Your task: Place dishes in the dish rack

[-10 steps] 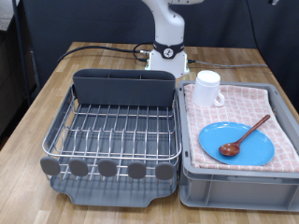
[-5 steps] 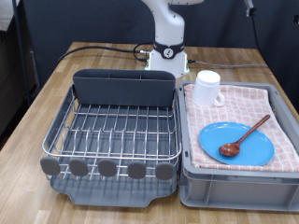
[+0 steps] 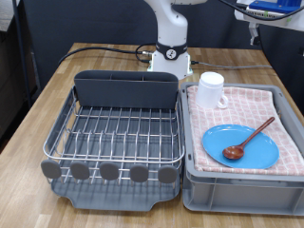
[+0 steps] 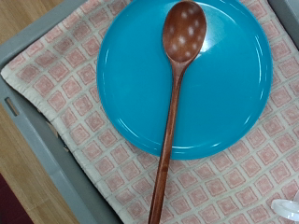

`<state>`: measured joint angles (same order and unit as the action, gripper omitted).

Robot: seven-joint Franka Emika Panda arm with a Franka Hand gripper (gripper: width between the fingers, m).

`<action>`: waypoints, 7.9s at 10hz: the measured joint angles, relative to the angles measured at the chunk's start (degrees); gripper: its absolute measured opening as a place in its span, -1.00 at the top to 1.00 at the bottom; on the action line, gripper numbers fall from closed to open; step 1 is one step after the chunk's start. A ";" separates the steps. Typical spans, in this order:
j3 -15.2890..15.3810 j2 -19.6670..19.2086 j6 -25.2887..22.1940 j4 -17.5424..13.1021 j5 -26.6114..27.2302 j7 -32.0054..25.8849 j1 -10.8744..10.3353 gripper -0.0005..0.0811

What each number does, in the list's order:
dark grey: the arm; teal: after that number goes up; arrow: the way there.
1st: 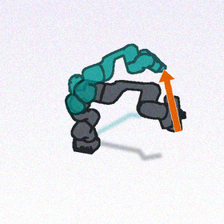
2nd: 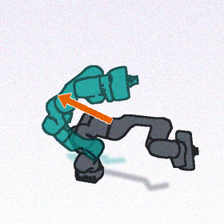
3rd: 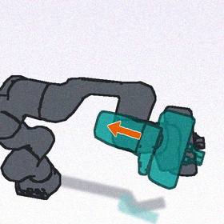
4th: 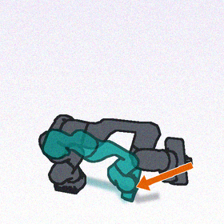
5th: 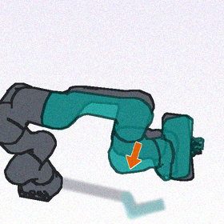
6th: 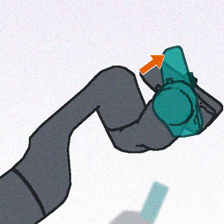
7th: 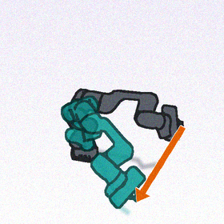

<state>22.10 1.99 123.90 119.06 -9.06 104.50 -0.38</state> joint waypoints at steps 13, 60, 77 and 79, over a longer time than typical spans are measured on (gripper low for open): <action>-0.45 -11.45 21.76 9.58 -13.31 13.93 -0.70 -0.98; -8.48 17.90 14.35 34.71 13.91 33.47 0.77 0.76; -39.37 30.38 6.67 45.52 20.36 6.36 1.24 0.76; -42.39 30.14 5.81 45.53 22.92 2.33 0.57 0.76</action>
<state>-20.29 32.14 129.70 164.58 13.86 106.83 0.19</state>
